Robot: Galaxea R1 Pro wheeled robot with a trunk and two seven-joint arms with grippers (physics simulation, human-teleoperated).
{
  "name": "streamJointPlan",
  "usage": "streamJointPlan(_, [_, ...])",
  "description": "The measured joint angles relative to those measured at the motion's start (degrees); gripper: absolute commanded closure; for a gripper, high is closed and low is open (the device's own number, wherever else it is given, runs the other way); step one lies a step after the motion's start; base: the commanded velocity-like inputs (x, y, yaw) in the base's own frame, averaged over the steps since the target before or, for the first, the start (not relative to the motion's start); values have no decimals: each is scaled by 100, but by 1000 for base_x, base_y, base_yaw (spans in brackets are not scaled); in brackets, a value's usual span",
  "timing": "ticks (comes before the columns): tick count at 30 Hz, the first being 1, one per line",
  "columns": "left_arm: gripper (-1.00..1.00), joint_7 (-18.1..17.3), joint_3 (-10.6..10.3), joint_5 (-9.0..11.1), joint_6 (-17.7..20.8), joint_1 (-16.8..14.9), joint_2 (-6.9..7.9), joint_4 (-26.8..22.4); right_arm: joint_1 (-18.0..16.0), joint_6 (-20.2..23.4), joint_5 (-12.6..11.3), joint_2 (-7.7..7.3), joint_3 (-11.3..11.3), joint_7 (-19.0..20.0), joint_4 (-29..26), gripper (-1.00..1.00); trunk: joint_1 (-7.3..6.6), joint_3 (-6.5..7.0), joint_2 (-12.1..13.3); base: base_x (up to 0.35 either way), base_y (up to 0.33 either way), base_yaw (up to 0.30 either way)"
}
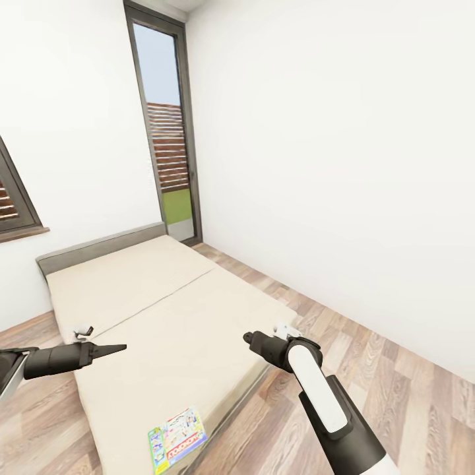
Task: Put all the toys in the child's room - the three board games (two on the bed and one on the table), the two jigsaw puzzles on the table, and the tennis ball on the table - inside the toy box on the table in the child's room.
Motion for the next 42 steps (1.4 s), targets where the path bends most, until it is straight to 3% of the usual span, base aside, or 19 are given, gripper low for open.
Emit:
streamJointPlan(18, [-100,0,0,0,-1,-4,-5,0,0,-1,1,0,0,0,0,-100,0,0,0,0,-106,0])
streamJointPlan(28, [-100,0,0,0,-2,-5,-7,0,0,-3,23,0,202,-3,13,-100,0,0,0,0,-143,0])
streamJointPlan(42, [-100,0,0,1,-49,-5,-7,0,0,-3,26,0,228,-1,50,-100,0,0,0,0,-106,0])
